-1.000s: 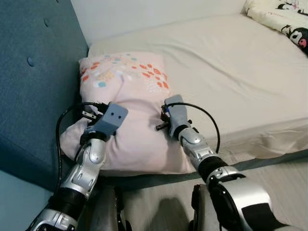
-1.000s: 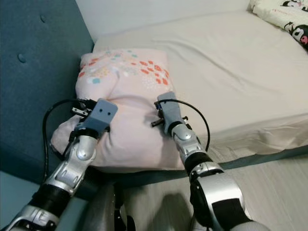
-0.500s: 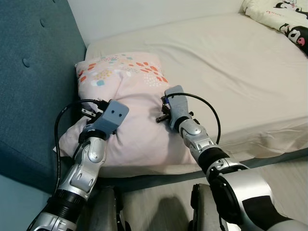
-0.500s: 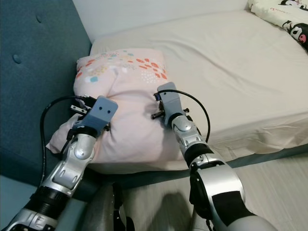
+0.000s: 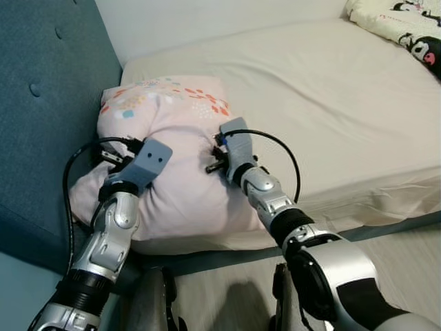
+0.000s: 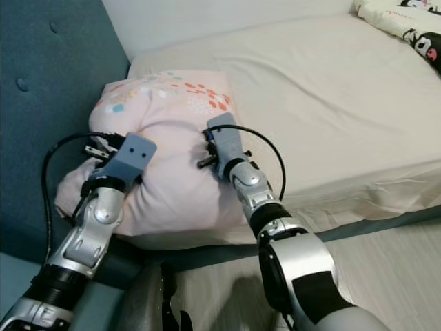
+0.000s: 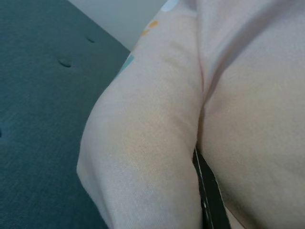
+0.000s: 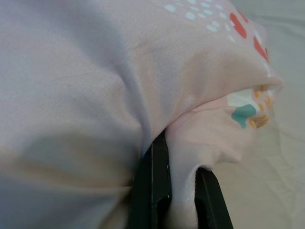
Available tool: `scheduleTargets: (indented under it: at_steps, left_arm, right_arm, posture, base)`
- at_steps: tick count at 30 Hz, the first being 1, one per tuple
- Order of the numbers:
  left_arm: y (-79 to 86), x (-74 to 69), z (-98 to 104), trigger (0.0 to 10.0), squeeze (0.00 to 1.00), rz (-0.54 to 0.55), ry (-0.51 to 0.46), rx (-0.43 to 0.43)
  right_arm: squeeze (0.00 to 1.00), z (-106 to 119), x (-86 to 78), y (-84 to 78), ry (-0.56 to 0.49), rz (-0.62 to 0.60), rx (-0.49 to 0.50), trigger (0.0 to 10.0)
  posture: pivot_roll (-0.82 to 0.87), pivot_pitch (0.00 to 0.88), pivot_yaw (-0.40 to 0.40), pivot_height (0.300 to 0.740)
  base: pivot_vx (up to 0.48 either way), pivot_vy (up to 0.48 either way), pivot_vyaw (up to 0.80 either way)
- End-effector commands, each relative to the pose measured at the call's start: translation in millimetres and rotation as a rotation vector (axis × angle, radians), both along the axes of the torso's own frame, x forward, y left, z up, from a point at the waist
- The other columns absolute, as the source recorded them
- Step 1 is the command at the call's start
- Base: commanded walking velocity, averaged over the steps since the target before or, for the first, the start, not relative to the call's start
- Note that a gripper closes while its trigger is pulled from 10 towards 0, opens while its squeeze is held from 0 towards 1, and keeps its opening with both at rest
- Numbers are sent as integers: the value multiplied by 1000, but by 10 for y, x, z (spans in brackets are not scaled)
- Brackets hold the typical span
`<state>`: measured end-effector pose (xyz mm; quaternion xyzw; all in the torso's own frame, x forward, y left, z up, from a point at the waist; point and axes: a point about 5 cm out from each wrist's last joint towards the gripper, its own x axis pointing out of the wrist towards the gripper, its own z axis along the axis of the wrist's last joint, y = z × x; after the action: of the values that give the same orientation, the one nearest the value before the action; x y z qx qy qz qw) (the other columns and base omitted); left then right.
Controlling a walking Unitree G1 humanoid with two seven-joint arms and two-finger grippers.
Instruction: Clean up the room
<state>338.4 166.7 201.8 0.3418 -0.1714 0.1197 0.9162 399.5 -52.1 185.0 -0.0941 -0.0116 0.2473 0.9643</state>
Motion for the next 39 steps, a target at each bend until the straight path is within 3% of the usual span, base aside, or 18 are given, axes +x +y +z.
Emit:
scheduleTargets:
  at_steps: [1,4,5,12,16,17,18,22,30,31,32,33,39]
  left_arm:
    - [-24,-33,140,10000,0,-7,-69,32]
    - [-26,-41,141,10000,0,-9,-65,32]
    - [-33,-47,137,10000,0,-13,-62,33]
    - [-58,-56,121,10000,0,-23,-53,31]
    - [-111,-68,85,10000,0,-41,-28,20]
    - [-111,-68,85,10000,0,-41,-28,20]
    - [-111,-77,65,10000,0,-40,-18,19]
    - [-86,-94,17,10000,0,-33,7,15]
    - [-44,-104,-34,10000,0,-15,29,2]
    - [-42,-99,-55,10000,200,-18,46,-7]
    - [-42,-99,-55,10000,200,-18,46,-7]
    - [-41,-97,-74,10000,1000,-22,62,-24]
    - [-71,-108,-106,10000,1000,-40,96,-103]
  right_arm:
    - [0,-2,-66,198,-29,88,-22,10000]
    - [0,-60,-56,123,-16,50,-41,10000]
    - [1000,-93,-47,64,-5,21,-51,10000]
    - [1000,-145,-29,-53,14,-37,-58,10000]
    - [969,-191,27,-327,23,-267,-82,10000]
    - [969,-191,27,-327,23,-267,-82,10000]
    - [0,-194,46,-455,36,-368,-48,10000]
    - [0,-213,40,-578,22,-440,-8,10000]
    - [0,-258,-16,-587,-44,-406,12,10000]
    - [0,-274,-35,-607,-64,-408,15,10000]
    - [0,-274,-35,-607,-64,-408,15,10000]
    - [0,-294,-54,-636,-82,-419,14,10000]
    - [0,-415,-119,-801,-73,-498,39,10000]
  posture:
    - [154,281,59,564]
    - [155,282,59,564]
    - [153,281,61,564]
    - [150,279,65,564]
    - [148,273,62,564]
    - [148,273,62,564]
    - [147,272,61,564]
    - [145,271,59,564]
    - [138,267,61,564]
    - [136,267,60,564]
    - [136,267,60,564]
    - [133,266,60,564]
    - [124,256,63,564]
  base:
    - [0,0,0]
    - [0,0,0]
    - [0,0,0]
    - [0,0,0]
    - [0,0,0]
    - [0,0,0]
    - [0,0,0]
    - [0,0,0]
    - [0,0,0]
    - [0,0,0]
    - [0,0,0]
    - [0,0,0]
    - [0,0,0]
